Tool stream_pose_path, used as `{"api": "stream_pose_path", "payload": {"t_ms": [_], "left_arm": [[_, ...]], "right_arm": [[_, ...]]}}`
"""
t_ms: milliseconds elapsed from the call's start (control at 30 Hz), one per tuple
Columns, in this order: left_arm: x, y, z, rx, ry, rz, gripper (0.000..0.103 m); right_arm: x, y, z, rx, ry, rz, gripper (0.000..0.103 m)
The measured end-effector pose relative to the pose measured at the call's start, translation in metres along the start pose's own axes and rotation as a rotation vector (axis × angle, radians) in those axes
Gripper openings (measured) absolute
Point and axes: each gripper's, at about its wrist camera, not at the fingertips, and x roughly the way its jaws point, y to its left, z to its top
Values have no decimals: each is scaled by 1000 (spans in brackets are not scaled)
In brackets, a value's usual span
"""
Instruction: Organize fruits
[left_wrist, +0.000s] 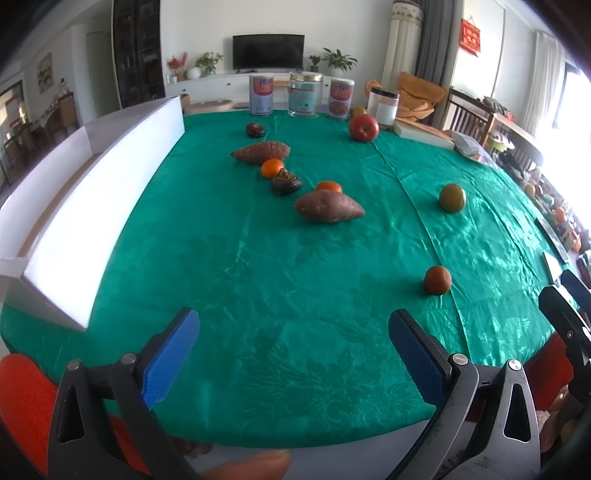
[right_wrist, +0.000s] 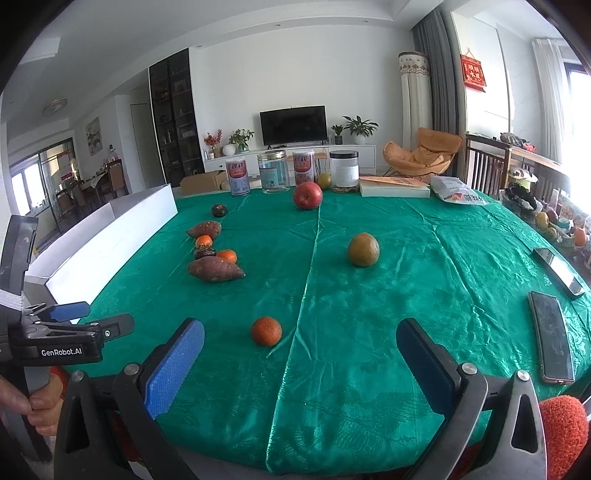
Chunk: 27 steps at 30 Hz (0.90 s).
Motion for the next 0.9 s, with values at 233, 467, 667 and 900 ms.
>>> {"api": "stream_pose_path", "payload": {"t_ms": [233,467,667,900], "left_arm": [[1,0,-2,-2,8,-8,103],[10,-2,2,-5,39,-14,103],[17,-5,7,8,58,15,103],[27,-2,6,20,79,32,103]], "right_arm": [[3,-3,-1,8,12,-11,103],[4,-4,-2,4,18,-28,103],[8,-7,-3,9,33,-41,103],[14,-1,-5,-12,49,-41,103]]}}
